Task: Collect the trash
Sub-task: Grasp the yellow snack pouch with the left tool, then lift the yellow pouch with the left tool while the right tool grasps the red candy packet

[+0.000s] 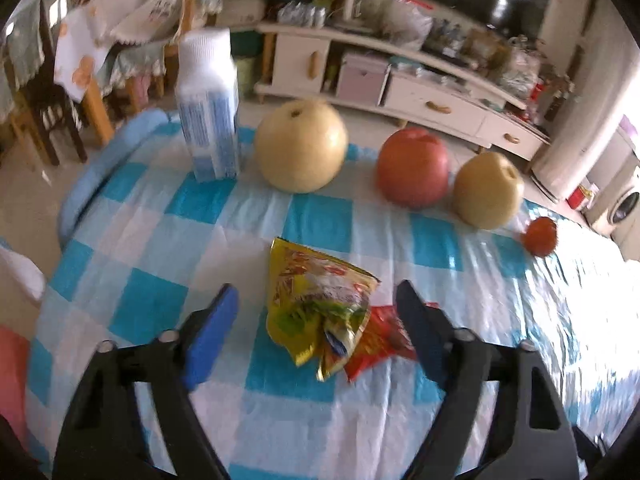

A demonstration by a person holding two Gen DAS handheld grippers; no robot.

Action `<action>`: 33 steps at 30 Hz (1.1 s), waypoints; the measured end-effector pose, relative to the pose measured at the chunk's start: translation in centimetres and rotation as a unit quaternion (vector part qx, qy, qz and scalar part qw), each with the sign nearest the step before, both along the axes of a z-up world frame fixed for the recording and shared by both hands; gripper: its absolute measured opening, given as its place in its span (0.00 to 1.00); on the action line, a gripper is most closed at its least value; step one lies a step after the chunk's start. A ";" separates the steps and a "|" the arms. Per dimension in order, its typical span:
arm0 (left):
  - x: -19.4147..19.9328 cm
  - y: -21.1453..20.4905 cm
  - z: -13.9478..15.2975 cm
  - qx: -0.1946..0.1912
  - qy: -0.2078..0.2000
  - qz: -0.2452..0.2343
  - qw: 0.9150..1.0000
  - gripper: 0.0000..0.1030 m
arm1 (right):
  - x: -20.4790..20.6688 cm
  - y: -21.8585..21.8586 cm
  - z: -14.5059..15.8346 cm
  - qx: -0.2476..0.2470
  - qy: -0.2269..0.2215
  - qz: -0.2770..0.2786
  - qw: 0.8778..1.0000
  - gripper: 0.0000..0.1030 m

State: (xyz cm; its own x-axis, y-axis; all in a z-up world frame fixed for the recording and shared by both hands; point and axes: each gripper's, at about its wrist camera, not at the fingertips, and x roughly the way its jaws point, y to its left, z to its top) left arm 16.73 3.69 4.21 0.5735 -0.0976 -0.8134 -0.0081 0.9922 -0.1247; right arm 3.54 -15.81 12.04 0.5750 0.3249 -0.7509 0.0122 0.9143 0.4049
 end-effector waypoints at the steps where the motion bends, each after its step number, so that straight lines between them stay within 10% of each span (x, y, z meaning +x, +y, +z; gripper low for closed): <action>1: 0.3 -0.1 -0.4 0.001 0.004 0.000 1.000 0.67 | 0.0 0.0 0.0 0.001 0.000 -0.001 1.000 0.90; 10: 0.1 -1.8 -1.7 0.019 0.012 -0.044 0.999 0.44 | -0.1 -0.3 0.3 0.003 -0.001 -0.004 1.000 0.90; 24: -9.7 -4.1 -2.0 -0.005 0.031 -0.136 0.990 0.41 | 0.4 -1.1 -1.6 0.000 0.043 -0.002 0.999 0.90; 33: -16.3 -0.1 -1.3 -0.055 0.013 -0.116 0.992 0.40 | -0.5 2.4 -2.0 -0.007 0.049 0.074 0.996 0.90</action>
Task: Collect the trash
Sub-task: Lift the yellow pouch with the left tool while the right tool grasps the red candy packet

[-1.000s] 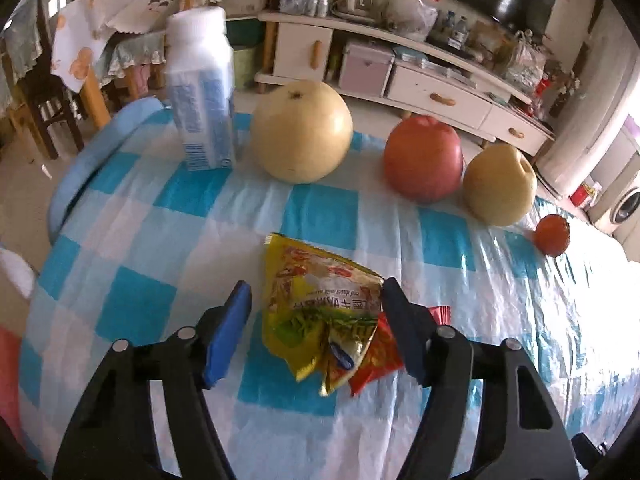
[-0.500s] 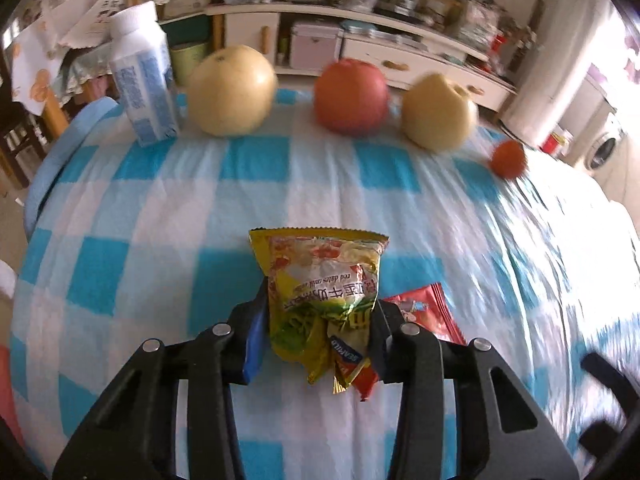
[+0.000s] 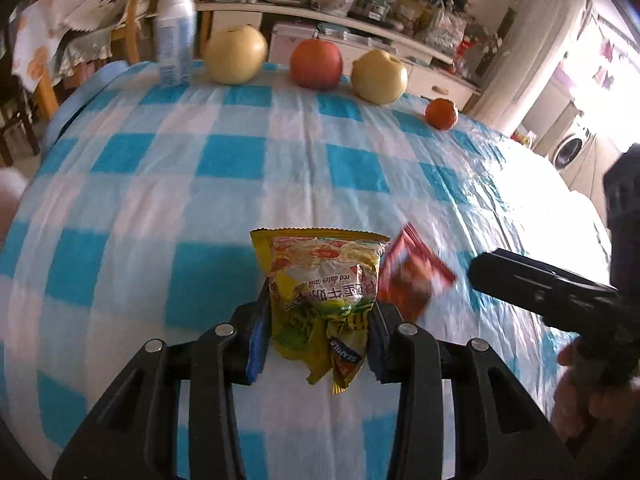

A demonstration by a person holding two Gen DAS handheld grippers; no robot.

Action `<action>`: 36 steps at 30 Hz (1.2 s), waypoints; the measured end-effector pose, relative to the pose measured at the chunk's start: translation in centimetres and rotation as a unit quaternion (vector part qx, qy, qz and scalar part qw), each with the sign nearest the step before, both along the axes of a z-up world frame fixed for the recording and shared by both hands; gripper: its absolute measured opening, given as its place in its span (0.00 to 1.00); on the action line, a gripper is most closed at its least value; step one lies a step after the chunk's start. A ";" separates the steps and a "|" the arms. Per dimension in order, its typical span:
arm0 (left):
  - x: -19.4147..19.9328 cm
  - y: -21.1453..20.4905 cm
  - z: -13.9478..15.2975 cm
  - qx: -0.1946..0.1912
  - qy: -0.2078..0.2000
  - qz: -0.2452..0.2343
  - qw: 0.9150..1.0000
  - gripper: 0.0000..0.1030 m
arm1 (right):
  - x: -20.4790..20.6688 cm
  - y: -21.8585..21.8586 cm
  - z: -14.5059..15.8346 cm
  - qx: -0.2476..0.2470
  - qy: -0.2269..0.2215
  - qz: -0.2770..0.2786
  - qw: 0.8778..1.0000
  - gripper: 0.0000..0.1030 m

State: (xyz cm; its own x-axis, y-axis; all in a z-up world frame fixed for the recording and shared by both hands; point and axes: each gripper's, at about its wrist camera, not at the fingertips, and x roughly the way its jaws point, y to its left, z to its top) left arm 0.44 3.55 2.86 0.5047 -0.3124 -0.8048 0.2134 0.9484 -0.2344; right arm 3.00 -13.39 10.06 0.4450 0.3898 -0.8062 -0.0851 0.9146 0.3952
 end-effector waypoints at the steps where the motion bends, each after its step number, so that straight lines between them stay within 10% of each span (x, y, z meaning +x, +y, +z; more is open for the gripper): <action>1: -0.6 0.7 0.2 -0.004 -0.006 0.006 1.000 0.40 | -0.1 0.6 -0.1 -0.004 0.001 0.009 1.000 0.90; 15: -3.9 5.7 0.5 0.047 -0.048 0.027 0.997 0.40 | -0.2 6.1 -1.3 -0.101 -0.048 0.085 0.990 0.90; 36: -3.5 11.5 1.5 0.020 -0.068 0.054 0.996 0.40 | 0.9 8.8 -3.4 -0.189 -0.065 0.107 0.974 0.82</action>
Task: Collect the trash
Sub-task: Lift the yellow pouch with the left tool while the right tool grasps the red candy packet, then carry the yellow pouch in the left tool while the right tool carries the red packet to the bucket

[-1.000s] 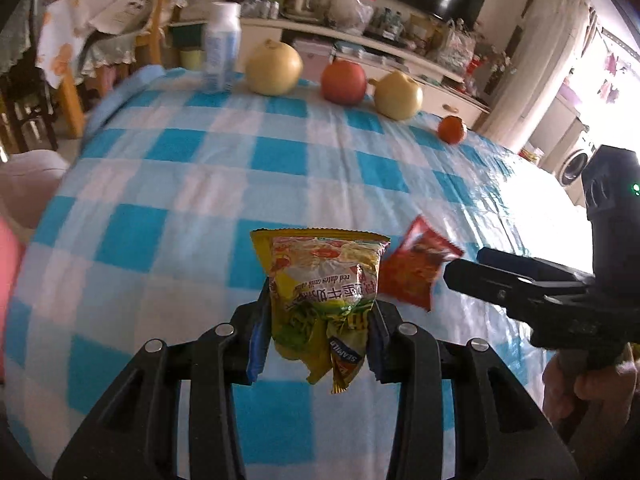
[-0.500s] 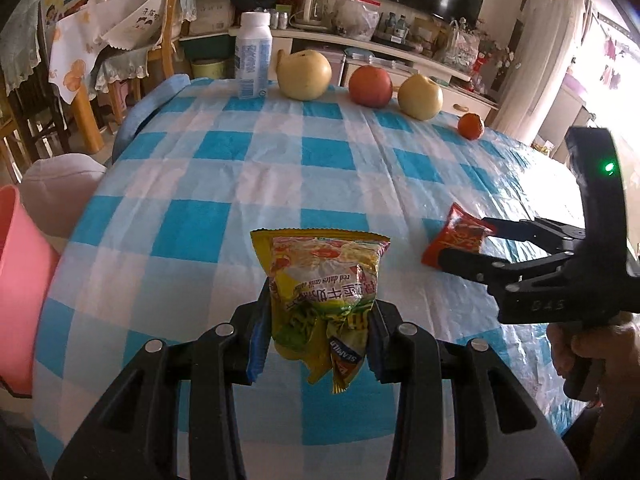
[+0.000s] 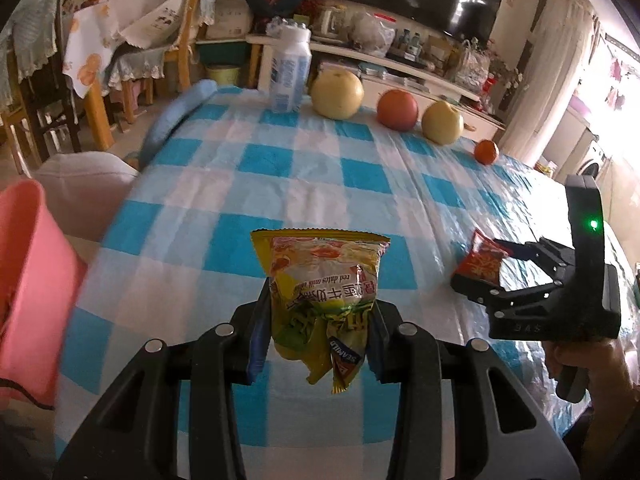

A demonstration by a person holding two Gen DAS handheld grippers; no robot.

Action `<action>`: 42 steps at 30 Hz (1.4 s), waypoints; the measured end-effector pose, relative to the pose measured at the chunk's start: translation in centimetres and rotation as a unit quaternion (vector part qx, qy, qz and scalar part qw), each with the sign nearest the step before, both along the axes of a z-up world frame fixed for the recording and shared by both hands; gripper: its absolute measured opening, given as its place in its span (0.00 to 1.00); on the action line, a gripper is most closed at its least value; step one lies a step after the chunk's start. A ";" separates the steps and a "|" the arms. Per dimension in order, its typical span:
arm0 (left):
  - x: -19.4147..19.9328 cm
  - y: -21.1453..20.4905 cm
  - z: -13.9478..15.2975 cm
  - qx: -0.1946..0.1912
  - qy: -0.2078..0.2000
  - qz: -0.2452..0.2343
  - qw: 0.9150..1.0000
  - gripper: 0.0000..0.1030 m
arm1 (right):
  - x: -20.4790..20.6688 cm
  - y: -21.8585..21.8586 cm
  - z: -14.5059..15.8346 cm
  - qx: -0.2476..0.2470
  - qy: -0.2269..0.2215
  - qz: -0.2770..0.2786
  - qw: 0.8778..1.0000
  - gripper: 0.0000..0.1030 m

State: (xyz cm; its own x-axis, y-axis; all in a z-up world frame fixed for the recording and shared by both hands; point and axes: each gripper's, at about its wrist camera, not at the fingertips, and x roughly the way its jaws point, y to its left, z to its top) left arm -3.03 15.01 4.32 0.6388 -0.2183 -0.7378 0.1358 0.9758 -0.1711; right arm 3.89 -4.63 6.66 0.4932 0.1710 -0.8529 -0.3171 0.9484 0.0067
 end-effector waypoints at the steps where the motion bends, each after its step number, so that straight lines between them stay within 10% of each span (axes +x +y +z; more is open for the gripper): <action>1: -0.1 0.4 0.2 -0.001 -0.003 0.004 1.000 0.40 | -0.1 0.1 0.1 0.000 -0.001 0.000 1.000 0.79; 42: -3.2 11.0 5.3 0.038 -0.092 0.120 0.988 0.40 | -4.9 9.8 3.8 0.012 -0.074 0.029 0.997 0.55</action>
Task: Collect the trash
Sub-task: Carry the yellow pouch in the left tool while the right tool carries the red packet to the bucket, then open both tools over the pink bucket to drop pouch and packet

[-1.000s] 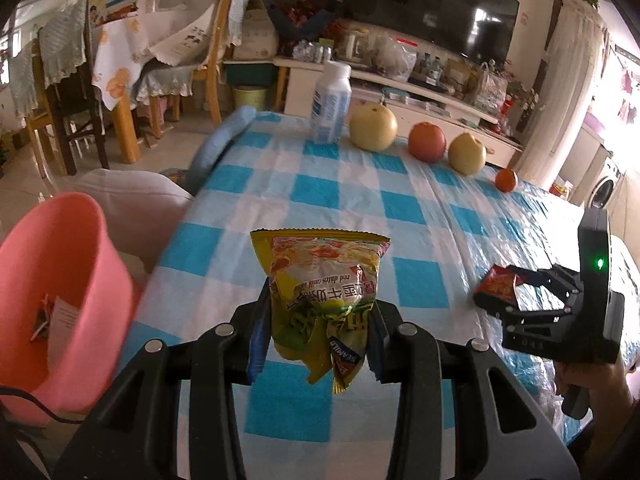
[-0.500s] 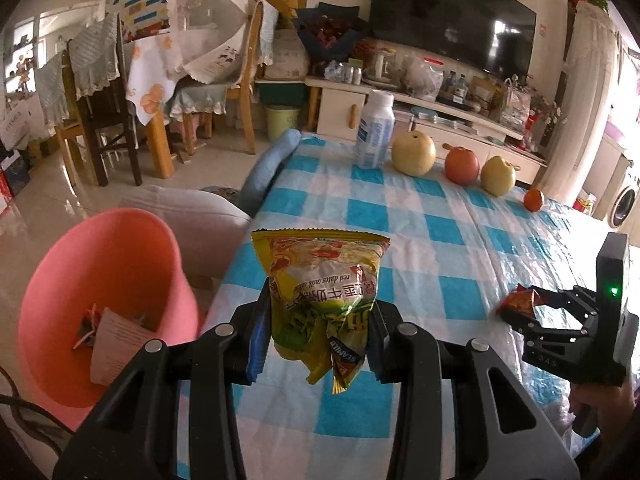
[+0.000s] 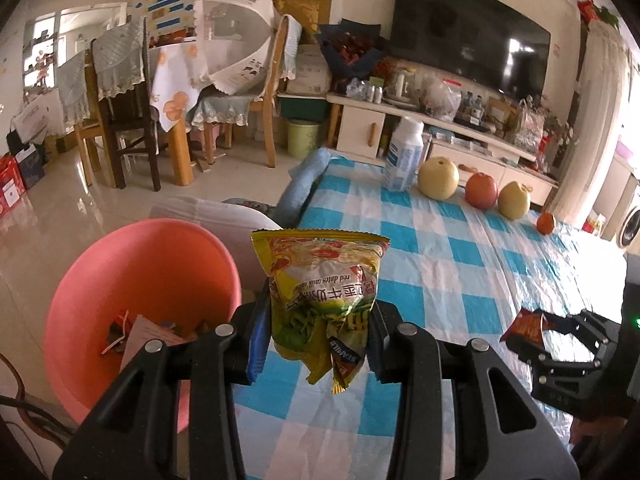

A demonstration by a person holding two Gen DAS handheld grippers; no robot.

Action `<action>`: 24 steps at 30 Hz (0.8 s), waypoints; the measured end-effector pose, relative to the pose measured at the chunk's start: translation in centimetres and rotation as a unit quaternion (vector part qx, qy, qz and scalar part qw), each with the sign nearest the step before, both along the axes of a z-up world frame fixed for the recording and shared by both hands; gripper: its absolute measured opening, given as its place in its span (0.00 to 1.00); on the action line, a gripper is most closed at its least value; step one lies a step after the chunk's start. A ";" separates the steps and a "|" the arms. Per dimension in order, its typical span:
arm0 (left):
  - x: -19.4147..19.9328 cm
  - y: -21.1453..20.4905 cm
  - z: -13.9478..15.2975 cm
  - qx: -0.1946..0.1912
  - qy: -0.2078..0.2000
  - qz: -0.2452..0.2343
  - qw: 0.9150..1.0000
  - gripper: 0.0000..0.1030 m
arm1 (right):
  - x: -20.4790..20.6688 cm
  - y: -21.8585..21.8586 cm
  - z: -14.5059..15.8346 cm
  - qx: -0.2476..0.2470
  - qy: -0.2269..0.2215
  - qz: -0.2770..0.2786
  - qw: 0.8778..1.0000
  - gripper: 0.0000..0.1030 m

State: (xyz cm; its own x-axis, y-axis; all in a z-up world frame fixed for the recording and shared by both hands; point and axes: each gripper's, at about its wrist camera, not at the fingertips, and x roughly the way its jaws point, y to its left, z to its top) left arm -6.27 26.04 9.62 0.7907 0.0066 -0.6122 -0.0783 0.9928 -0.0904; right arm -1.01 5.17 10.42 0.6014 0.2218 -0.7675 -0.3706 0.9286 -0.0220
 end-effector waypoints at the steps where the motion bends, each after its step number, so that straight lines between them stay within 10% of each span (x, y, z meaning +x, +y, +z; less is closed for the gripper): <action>1: -0.1 0.4 0.1 -0.003 -0.003 0.004 1.000 0.40 | -0.1 0.7 0.3 0.006 0.001 0.007 1.000 0.55; 11: -1.3 6.1 0.8 -0.032 -0.025 0.079 0.996 0.40 | -1.5 9.3 4.3 0.044 -0.014 0.091 0.995 0.55; 24: -2.4 16.3 -0.9 -0.128 -0.023 0.226 0.965 0.41 | -0.6 24.5 6.7 0.030 -0.047 0.216 0.975 0.56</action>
